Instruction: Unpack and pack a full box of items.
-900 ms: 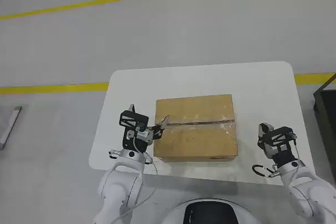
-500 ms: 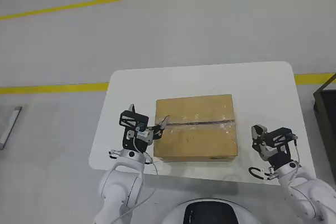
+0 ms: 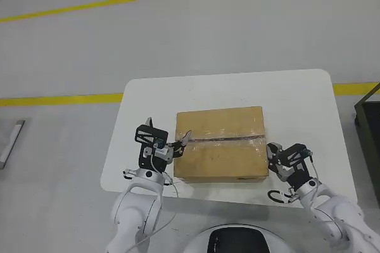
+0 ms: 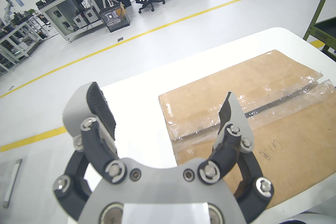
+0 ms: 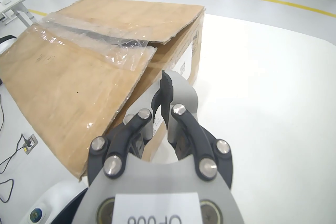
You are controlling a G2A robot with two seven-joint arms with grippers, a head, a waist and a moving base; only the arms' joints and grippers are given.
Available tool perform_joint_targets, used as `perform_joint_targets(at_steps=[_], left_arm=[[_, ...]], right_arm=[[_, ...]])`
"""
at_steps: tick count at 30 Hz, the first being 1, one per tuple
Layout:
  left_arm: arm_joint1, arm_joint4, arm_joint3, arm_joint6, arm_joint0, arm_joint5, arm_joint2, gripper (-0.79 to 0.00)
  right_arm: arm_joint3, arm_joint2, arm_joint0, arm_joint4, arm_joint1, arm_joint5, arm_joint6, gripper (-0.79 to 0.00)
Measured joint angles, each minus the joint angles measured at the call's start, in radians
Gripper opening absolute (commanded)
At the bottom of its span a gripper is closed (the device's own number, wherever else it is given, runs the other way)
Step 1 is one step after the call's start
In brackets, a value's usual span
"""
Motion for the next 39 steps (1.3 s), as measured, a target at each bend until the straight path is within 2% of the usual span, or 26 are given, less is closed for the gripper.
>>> perform_joint_targets(at_steps=[12, 17, 23, 29, 32, 39], left_arm=[[0.0, 0.0, 0.0, 0.0, 0.0, 0.0, 0.0, 0.0], [0.0, -0.001, -0.001, 0.003, 0.001, -0.003, 0.002, 0.0], [0.001, 0.006, -0.023, -0.008, -0.028, -0.119, 0.071, 0.0], [-0.004, 0.051, -0.02, -0.057, -0.077, -0.24, 0.199, 0.0], [-0.007, 0.075, -0.01, -0.059, -0.09, -0.245, 0.244, 0.0], [-0.007, 0.074, -0.01, -0.058, -0.089, -0.243, 0.243, 0.0]], right_arm=[[0.032, -0.026, 0.043, 0.013, 0.001, -0.077, 0.016, -0.785], [0.032, 0.0, 0.009, 0.006, 0.005, -0.065, 0.002, -0.785], [-0.022, 0.097, -0.093, 0.018, 0.013, -0.026, -0.035, -0.785], [-0.079, 0.195, -0.177, 0.043, 0.018, -0.006, -0.061, -0.785], [-0.102, 0.22, -0.205, 0.049, 0.018, -0.003, -0.076, -0.785], [-0.126, 0.249, -0.253, 0.056, 0.018, -0.009, -0.12, -0.785]])
